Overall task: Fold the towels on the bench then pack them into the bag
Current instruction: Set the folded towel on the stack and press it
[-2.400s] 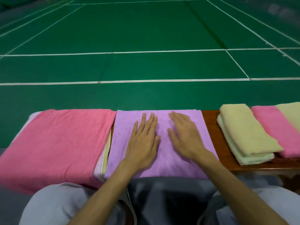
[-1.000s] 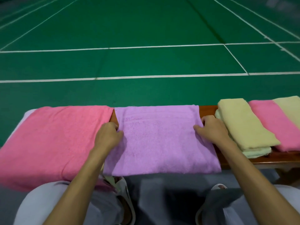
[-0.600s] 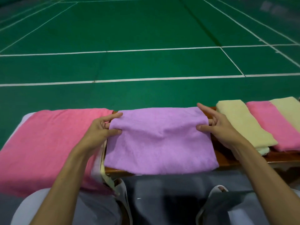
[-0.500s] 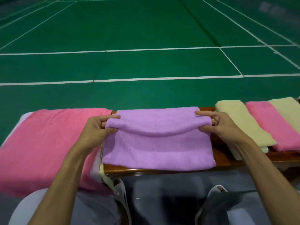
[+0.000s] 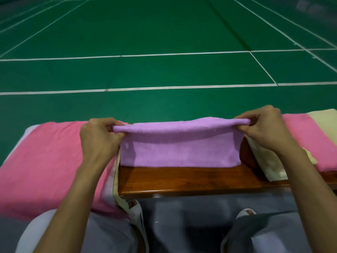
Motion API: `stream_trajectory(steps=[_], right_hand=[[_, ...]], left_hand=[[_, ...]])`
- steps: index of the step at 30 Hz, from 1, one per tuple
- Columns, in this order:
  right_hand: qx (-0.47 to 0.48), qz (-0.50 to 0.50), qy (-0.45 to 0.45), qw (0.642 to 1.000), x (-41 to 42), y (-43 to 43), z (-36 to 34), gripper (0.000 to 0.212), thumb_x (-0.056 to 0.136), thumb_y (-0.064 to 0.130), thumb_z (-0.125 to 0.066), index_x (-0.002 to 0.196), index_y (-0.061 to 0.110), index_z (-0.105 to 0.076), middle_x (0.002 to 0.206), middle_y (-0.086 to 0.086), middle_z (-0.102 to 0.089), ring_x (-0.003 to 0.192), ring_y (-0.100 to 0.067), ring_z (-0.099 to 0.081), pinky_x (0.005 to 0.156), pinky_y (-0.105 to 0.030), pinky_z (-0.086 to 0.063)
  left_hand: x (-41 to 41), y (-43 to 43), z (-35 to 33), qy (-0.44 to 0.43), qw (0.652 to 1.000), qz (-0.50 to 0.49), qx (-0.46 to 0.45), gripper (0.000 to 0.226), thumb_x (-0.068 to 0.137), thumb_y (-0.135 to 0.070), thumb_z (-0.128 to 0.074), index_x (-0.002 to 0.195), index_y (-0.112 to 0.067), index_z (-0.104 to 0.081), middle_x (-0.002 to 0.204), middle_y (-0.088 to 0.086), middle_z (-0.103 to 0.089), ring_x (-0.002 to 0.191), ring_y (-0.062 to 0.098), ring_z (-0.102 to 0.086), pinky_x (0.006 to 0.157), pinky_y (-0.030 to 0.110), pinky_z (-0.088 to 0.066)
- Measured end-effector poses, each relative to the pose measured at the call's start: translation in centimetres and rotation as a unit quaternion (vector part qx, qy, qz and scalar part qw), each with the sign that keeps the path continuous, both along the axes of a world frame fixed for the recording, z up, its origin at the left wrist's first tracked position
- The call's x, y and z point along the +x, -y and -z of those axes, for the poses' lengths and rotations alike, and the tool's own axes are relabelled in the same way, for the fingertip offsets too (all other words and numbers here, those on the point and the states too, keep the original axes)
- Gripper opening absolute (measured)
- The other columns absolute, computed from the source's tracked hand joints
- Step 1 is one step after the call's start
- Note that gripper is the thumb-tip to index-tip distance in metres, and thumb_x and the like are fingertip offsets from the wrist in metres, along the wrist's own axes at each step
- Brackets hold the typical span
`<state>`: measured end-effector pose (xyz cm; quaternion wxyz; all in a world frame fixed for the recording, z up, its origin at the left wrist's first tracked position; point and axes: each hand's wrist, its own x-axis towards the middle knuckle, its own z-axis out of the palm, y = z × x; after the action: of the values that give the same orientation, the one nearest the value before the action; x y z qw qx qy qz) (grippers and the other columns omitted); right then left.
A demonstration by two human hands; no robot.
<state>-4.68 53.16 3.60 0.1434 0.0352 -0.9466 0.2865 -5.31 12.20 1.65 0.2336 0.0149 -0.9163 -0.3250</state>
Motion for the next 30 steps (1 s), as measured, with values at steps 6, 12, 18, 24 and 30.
stream_trajectory(steps=[6, 12, 18, 24, 30], right_hand=[[-0.061, 0.053, -0.201, 0.976, -2.2, 2.1, -1.3, 0.007, 0.083, 0.009, -0.067, 0.088, 0.012, -0.071, 0.073, -0.002, -0.069, 0.067, -0.018, -0.065, 0.069, -0.030, -0.052], [-0.071, -0.032, -0.147, 0.986, -0.3, 0.8, 1.1, 0.023, 0.071, -0.007, -0.070, 0.085, 0.010, -0.065, 0.106, -0.011, -0.071, 0.109, -0.026, -0.067, 0.091, -0.037, -0.051], [0.102, -0.128, 0.167, 0.972, 2.1, 0.6, 7.1, 0.028, 0.057, 0.008, -0.067, 0.064, 0.029, -0.049, 0.130, -0.006, -0.058, 0.125, -0.035, -0.054, 0.087, -0.027, -0.037], [0.231, -0.083, 0.303, 0.921, 4.2, 1.5, 4.6, 0.025, 0.071, 0.012, -0.069, 0.076, 0.029, -0.052, 0.160, -0.005, -0.033, 0.143, -0.026, -0.031, 0.108, -0.034, -0.039], [0.239, -0.029, 0.177, 0.954, 3.5, 4.0, 4.1, 0.031, 0.084, 0.021, -0.062, 0.114, 0.015, -0.061, 0.146, -0.010, -0.045, 0.132, -0.033, -0.045, 0.108, -0.046, -0.044]], left_hand=[[-2.5, -1.0, -1.7, -0.189, 0.979, -0.048, 0.054, 0.013, 0.072, -0.009, -0.071, 0.082, -0.015, -0.077, 0.078, 0.004, -0.075, 0.074, 0.022, -0.068, 0.070, 0.038, -0.053], [0.7, -0.6, 0.1, -0.208, 0.977, -0.021, -0.029, 0.019, 0.056, 0.009, -0.054, 0.062, -0.008, -0.056, 0.074, 0.007, -0.047, 0.076, 0.026, -0.045, 0.060, 0.035, -0.031], [3.9, 0.8, 6.4, 0.103, 0.960, 0.144, -0.216, 0.057, 0.046, 0.007, -0.071, 0.058, -0.032, -0.032, 0.080, -0.008, -0.038, 0.077, 0.021, -0.038, 0.059, 0.034, -0.028], [3.9, 2.4, 4.7, 0.282, 0.905, 0.172, -0.266, 0.028, 0.057, -0.011, -0.062, 0.064, -0.035, -0.049, 0.089, -0.013, -0.036, 0.088, 0.019, -0.036, 0.071, 0.039, -0.036], [2.3, -2.2, 3.5, 0.061, 0.978, 0.117, -0.160, 0.029, 0.083, -0.001, -0.065, 0.109, -0.017, -0.068, 0.108, 0.002, -0.055, 0.103, 0.021, -0.045, 0.085, 0.037, -0.041]])
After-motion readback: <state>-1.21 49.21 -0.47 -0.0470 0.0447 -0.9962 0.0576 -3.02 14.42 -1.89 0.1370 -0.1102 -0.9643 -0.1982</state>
